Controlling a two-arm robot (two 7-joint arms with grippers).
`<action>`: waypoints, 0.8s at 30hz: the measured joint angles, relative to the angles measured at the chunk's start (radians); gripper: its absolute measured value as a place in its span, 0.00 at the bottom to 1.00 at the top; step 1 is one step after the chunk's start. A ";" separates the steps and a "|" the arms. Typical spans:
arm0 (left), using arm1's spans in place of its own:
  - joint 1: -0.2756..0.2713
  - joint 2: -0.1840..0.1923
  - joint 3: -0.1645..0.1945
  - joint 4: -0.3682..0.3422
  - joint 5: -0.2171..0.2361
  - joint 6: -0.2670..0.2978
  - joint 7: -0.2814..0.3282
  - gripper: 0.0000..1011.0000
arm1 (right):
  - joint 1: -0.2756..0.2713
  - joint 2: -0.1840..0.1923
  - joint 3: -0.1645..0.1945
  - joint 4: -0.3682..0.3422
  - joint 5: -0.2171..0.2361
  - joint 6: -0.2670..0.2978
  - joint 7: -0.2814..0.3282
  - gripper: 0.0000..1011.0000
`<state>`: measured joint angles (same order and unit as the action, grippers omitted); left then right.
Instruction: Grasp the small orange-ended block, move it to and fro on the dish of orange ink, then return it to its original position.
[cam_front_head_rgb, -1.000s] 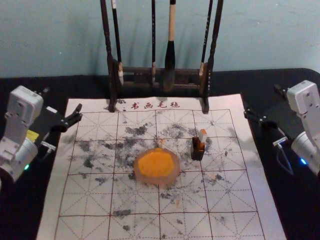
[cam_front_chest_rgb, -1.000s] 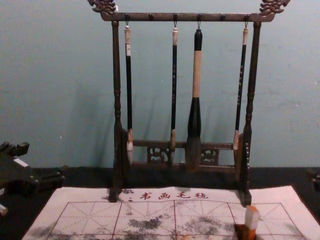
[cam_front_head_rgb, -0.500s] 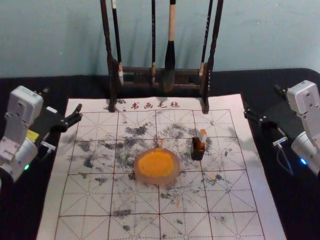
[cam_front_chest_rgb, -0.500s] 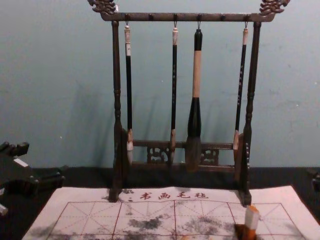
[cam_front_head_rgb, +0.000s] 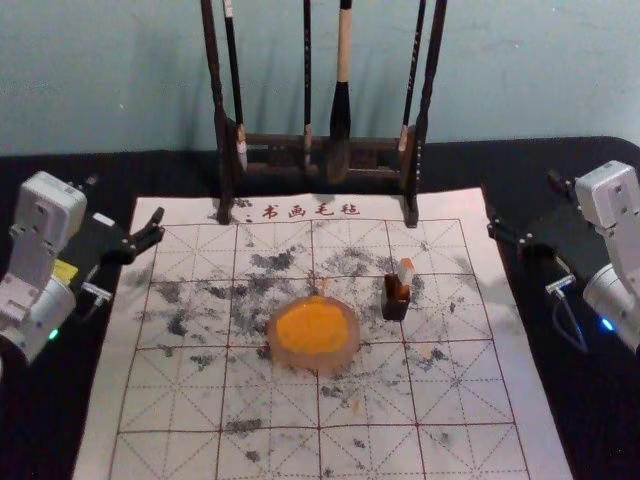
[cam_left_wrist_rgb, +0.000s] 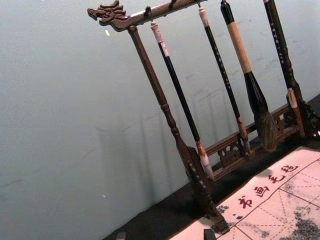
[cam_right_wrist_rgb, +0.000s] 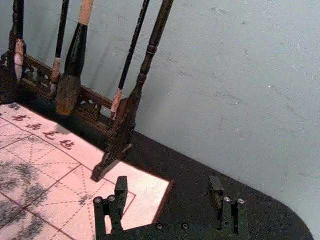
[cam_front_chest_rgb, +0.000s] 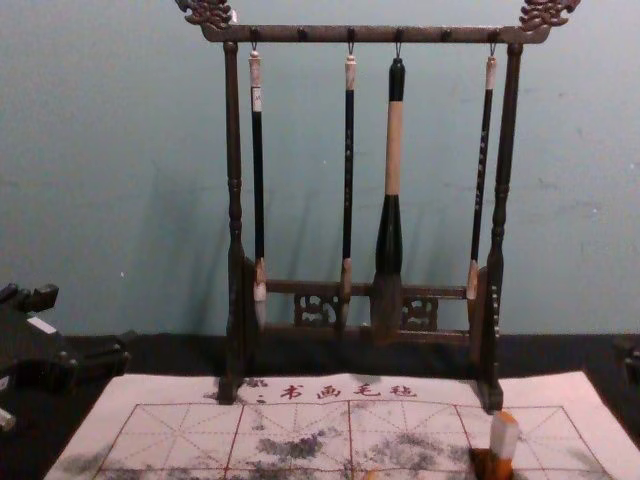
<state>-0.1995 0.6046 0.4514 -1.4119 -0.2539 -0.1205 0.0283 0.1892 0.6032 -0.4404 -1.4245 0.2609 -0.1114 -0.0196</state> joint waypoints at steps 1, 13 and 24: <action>0.000 0.000 0.000 0.000 0.000 0.000 0.000 0.99 | -0.004 0.000 0.003 -0.006 0.004 0.005 0.003 0.99; 0.000 0.000 0.000 0.000 0.000 0.000 0.000 0.99 | -0.151 0.018 0.049 -0.208 0.105 0.149 0.057 0.99; 0.000 0.000 0.000 0.000 0.000 0.000 0.000 0.99 | -0.200 -0.003 0.031 -0.300 0.180 0.285 0.152 0.99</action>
<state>-0.1995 0.6047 0.4514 -1.4119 -0.2539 -0.1205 0.0283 -0.0108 0.6002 -0.4093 -1.7241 0.4406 0.1736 0.1324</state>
